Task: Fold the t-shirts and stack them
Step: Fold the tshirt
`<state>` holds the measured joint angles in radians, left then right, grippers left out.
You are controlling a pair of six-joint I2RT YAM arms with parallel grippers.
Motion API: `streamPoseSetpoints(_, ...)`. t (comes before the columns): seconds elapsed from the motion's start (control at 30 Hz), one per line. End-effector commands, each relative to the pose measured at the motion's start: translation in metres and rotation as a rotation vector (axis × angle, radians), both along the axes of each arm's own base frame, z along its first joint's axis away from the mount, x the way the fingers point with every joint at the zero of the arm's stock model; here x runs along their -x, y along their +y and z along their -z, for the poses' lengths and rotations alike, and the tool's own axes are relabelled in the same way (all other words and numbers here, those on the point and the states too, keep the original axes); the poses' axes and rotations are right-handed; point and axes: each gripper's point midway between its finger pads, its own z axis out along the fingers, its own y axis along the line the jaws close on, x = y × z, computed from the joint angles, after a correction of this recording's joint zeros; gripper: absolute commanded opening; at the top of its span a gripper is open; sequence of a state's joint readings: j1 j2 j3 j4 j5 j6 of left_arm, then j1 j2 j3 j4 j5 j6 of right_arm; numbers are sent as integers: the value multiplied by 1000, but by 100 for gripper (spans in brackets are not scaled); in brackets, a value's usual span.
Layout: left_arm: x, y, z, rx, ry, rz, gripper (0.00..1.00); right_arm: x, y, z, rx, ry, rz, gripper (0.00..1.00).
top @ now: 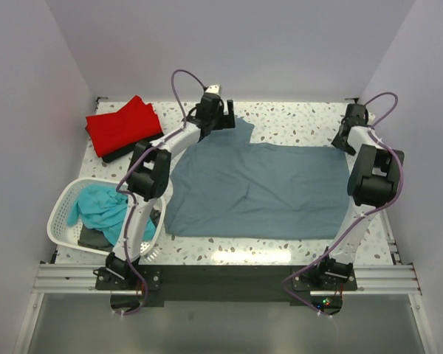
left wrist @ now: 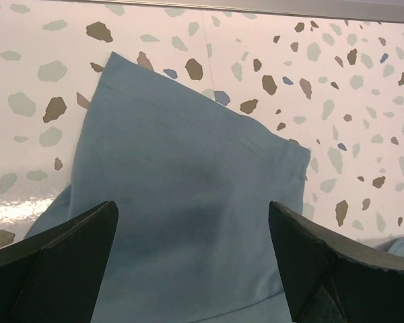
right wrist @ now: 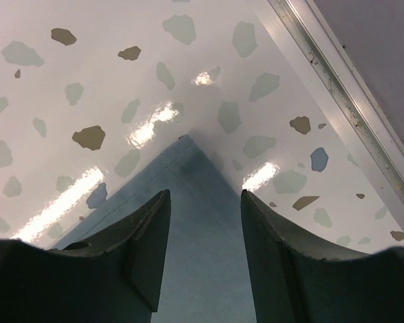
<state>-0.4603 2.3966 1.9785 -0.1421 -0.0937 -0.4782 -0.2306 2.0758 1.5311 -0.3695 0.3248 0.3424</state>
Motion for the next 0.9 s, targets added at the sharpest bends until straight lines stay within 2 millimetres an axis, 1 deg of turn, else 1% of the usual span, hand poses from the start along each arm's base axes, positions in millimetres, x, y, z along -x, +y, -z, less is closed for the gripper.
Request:
streamPoseSetpoints(0.0,-29,13,-27,21,-110,-50,98,-19,-16,-13,52,-61,15,49)
streamPoseSetpoints(0.2,-30,22,-13,13,-89,-60,98,-17,-18,0,44,-52,12,45)
streamPoseSetpoints(0.23,-30,23,-12,11,-87,-59,98,-18,-18,1,41,-52,13,44)
streamPoseSetpoints(0.27,-28,24,-6,5,-74,-59,98,-19,-20,0,42,-55,17,43)
streamPoseSetpoints(0.3,-26,25,-8,8,-76,-57,98,-21,-19,0,35,-61,11,42)
streamPoseSetpoints(0.33,-23,27,-1,2,-64,-58,98,-24,-20,0,34,-67,11,42)
streamPoseSetpoints(0.43,-20,26,1,14,-54,-56,98,-30,-20,1,21,-64,3,42)
streamPoseSetpoints(0.6,-17,25,3,22,-45,-50,98,-31,-18,7,2,-41,-12,42)
streamPoseSetpoints(0.73,-16,23,5,25,-35,-42,98,-35,-23,9,-22,-42,-6,43)
streamPoseSetpoints(0.77,-14,24,7,22,-26,-43,98,-32,-20,19,-47,-11,-15,43)
streamPoseSetpoints(0.8,-13,24,6,24,-24,-41,98,-32,-21,22,-58,-2,-14,42)
streamPoseSetpoints(0.83,-9,26,10,19,-11,-42,98,-35,-21,19,-64,-6,-19,41)
streamPoseSetpoints(0.87,-7,26,11,20,-9,-42,98,-33,-18,22,-77,7,-24,40)
